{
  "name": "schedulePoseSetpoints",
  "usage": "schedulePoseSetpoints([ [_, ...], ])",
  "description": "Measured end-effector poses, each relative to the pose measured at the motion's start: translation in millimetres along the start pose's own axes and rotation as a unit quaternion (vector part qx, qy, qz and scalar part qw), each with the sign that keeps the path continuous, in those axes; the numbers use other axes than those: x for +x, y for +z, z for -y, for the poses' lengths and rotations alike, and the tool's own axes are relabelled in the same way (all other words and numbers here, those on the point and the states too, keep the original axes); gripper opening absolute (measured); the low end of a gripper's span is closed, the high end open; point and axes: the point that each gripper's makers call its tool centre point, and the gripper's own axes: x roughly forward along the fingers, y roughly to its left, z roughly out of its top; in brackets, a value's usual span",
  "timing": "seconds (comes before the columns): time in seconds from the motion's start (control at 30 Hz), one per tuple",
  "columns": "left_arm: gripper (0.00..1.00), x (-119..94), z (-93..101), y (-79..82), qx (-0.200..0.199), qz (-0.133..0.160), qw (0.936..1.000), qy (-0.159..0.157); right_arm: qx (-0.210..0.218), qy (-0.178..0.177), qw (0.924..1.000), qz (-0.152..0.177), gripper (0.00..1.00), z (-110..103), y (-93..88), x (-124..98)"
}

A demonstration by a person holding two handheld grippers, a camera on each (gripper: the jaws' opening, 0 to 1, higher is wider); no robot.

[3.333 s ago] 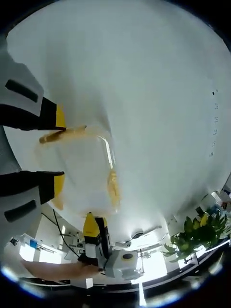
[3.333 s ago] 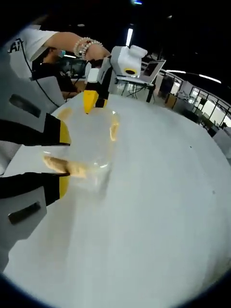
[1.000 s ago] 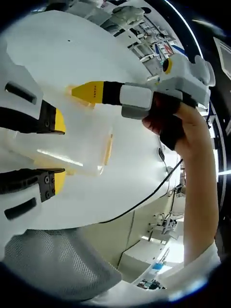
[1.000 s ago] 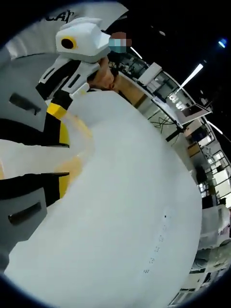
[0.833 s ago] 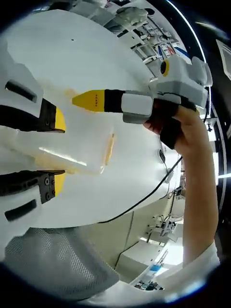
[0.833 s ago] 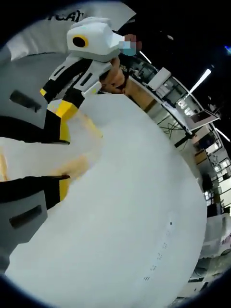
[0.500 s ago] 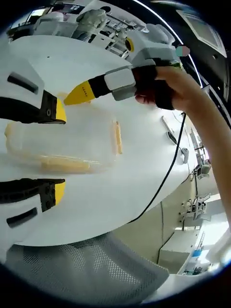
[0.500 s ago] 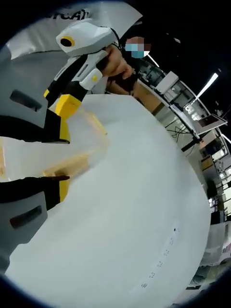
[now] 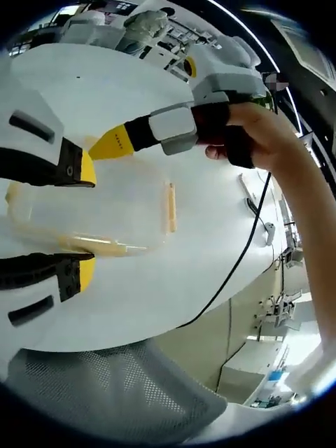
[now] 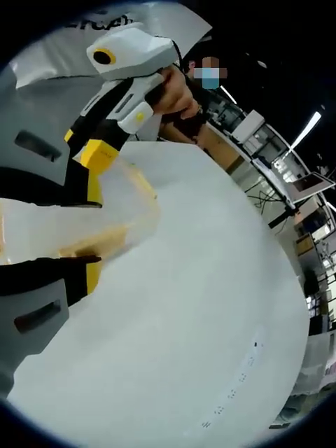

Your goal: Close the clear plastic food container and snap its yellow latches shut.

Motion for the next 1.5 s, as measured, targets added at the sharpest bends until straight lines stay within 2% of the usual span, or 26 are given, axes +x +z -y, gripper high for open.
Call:
schedulePoseSetpoints([
  [0.13,0.31,2.3,1.2,-0.7,0.025,-0.009,0.9996,0.012,0.006,-0.001,1.0,-0.001,0.23,-0.4,-0.9,0.0],
  [0.4,0.3,3.1,1.4,-1.0,0.031,-0.023,0.9991,0.015,0.011,-0.004,0.9999,-0.005,0.22,-0.5,-1.2,0.0],
  [0.57,0.3,4.8,1.9,-1.3,0.037,-0.032,0.9984,0.029,0.022,-0.005,0.9997,-0.012,0.21,1.0,0.1,0.5],
  [0.63,0.3,5.3,2.7,-1.9,0.049,-0.04,0.9971,0.043,0.023,-0.004,0.9996,-0.016,0.21,0.9,0.0,0.6],
  [0.87,0.28,4.7,1.8,-2.7,0.04,-0.04,0.9973,0.046,0.026,0.001,0.9994,-0.022,0.21,0.5,-0.9,0.6],
  [0.9,0.27,6.2,0.9,-0.1,0.082,-0.04,0.9946,0.05,0.026,0.002,0.9993,-0.026,0.21,-0.2,-1.8,0.7],
  [0.93,0.27,6.0,4.8,-2.1,0.05,-0.042,0.9961,0.059,0.026,0.001,0.9993,-0.026,0.21,0.1,-1.6,1.0],
  [1.1,0.28,6.9,1.9,-1.1,0.054,-0.046,0.996,0.055,0.034,0.009,0.9991,-0.025,0.2,2.6,-1.6,0.8],
  [1.17,0.28,6.7,1.7,-1.5,0.054,-0.045,0.9961,0.053,0.038,0.017,0.9987,-0.031,0.2,4.0,-0.9,1.6],
  [1.27,0.28,6.0,1.4,-1.7,0.058,-0.04,0.9962,0.052,0.051,0.021,0.9968,-0.058,0.19,2.7,-1.1,2.5],
  [1.5,0.28,6.6,1.4,-2.0,0.065,-0.046,0.9954,0.053,0.047,0.024,0.9926,-0.109,0.18,6.9,2.7,3.1],
])
